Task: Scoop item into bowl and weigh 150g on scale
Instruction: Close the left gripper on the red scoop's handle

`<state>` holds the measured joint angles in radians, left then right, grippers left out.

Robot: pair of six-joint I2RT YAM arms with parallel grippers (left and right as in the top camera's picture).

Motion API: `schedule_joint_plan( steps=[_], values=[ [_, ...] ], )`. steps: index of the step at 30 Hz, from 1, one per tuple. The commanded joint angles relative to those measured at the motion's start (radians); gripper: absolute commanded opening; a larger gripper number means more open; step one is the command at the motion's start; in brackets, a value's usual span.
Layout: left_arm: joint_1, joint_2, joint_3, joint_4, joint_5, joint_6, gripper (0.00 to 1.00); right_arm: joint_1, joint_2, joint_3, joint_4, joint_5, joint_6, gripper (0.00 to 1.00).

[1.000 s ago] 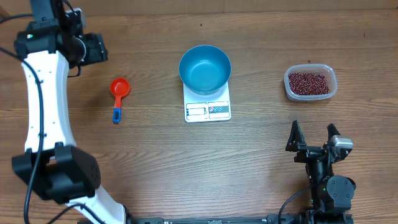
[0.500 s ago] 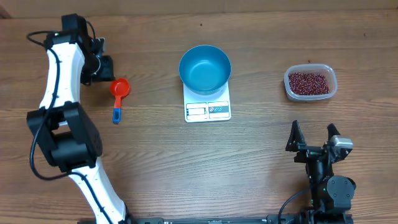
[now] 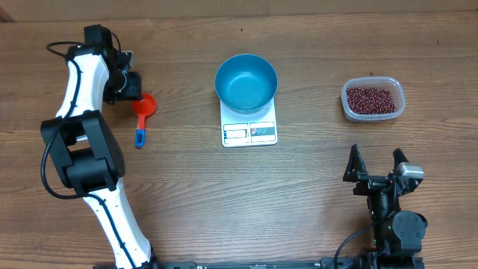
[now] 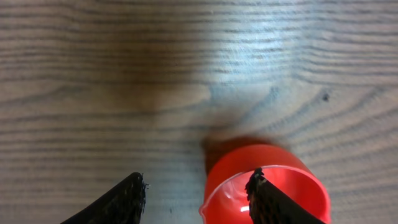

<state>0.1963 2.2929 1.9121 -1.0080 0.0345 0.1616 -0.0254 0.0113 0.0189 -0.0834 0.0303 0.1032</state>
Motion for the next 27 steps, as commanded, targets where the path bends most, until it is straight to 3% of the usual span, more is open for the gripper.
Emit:
schedule_joint_plan(
  steps=[1,27],
  values=[
    [-0.007,0.025,0.021,0.02,-0.009,0.019,0.56,0.004,-0.008,-0.011,0.003,0.002,-0.003,1.0],
    [-0.033,0.035,0.021,-0.004,0.018,0.026,0.49,0.004,-0.008,-0.011,0.003,0.002,-0.003,1.0]
  ],
)
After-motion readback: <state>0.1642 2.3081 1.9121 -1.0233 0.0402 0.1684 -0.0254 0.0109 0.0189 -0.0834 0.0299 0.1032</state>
